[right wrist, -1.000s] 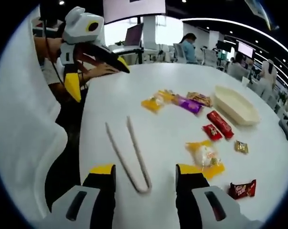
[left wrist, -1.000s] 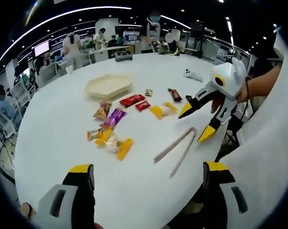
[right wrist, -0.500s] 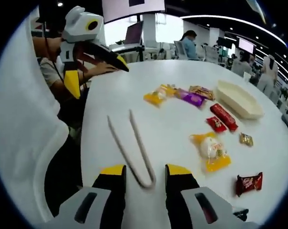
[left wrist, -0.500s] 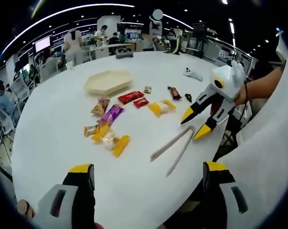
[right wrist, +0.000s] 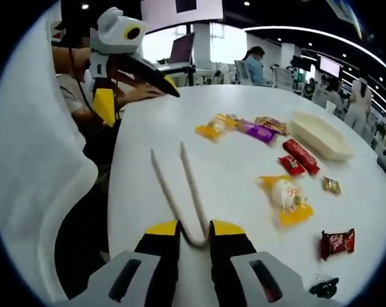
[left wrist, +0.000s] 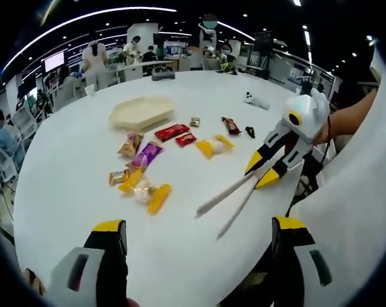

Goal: Place the target food into the container with the food tongs after gripping and lifting it, then release it inside without dropping or visibly crushing the food.

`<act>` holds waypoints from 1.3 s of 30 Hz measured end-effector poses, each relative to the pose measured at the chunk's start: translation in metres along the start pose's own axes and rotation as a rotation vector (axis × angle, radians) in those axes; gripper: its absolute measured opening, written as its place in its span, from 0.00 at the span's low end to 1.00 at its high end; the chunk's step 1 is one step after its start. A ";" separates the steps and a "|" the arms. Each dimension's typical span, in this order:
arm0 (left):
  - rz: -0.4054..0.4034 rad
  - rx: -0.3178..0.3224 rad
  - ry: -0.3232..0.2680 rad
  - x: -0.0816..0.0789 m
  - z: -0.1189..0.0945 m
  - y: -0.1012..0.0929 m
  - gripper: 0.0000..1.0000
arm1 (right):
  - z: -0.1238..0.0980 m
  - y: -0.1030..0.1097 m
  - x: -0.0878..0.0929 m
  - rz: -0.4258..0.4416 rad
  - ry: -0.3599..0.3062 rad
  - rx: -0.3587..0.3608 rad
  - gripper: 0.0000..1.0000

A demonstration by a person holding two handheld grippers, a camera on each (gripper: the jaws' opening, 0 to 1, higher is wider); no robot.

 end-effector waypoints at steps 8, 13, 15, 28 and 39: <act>0.014 0.004 0.006 -0.001 0.000 -0.003 0.94 | 0.004 -0.002 0.003 0.002 0.017 -0.011 0.16; -0.007 0.000 0.017 0.005 0.001 -0.001 0.94 | 0.004 -0.004 0.005 0.005 0.006 -0.021 0.16; 0.001 0.002 0.012 0.002 -0.003 -0.001 0.94 | 0.005 -0.003 0.004 0.010 0.013 -0.017 0.16; 0.002 -0.007 0.004 -0.007 0.007 0.019 0.94 | 0.010 -0.004 0.002 -0.012 0.060 -0.034 0.16; 0.007 0.020 0.011 -0.012 0.010 0.025 0.94 | 0.012 -0.004 0.001 -0.007 0.089 -0.041 0.15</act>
Point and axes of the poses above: the point that each gripper's makers call its tool centre point, and the gripper's own axes: z roughly forward along the fingers, y roughly to its left, x roughly out of its underside, the point moved 5 cm from there along -z, roughly backward along the fingers, and after that the axes turned 11 degrees about z, right-handed, at the moved point
